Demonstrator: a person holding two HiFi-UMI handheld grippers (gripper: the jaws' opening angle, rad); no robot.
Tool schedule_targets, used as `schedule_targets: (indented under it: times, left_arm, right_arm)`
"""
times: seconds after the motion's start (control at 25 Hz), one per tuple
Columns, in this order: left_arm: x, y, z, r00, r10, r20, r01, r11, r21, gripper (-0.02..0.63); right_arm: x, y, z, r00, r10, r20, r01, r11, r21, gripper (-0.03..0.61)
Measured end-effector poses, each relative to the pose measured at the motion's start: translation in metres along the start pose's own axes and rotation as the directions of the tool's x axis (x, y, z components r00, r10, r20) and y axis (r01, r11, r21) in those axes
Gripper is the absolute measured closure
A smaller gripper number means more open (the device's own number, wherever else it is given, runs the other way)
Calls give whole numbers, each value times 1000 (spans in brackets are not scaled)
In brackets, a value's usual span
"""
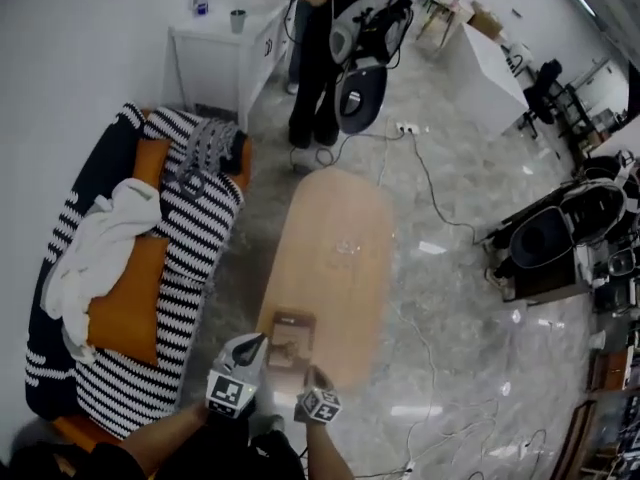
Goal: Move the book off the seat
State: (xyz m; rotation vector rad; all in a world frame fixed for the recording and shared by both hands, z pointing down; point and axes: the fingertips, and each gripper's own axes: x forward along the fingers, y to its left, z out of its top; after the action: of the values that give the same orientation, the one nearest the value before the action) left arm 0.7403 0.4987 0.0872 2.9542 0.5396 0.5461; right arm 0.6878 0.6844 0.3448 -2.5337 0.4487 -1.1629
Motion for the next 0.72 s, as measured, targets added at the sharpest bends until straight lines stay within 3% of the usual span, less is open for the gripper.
schedule_targets:
  times: [0.12,0.32,0.44,0.6,0.72]
  left_arm:
    - [-25,-13,4,999,35,-17,-34,999,42,607]
    - [-46,-43,29,994,95,59,-100,992,82,607]
    - [-67,-59,37,988,126,89,-134,986,95,607]
    - [-93,-67,42,975,185,125,-197,976,95,607]
    - [-116,-64,46,958,244,149,-259,962,91,607]
  right_arm:
    - [-36,18,14,998,68,-18,-69,990,-125,571]
    - [-73,41,70,983,174,59,-154,955,-252,569]
    - [-109,64,101,966,232,111,-188,932,-309,569]
    - [-134,63,119,944,291,157,-218,905,-366,569]
    - [-149,71,120,941,313,130,-247,895,-370,571]
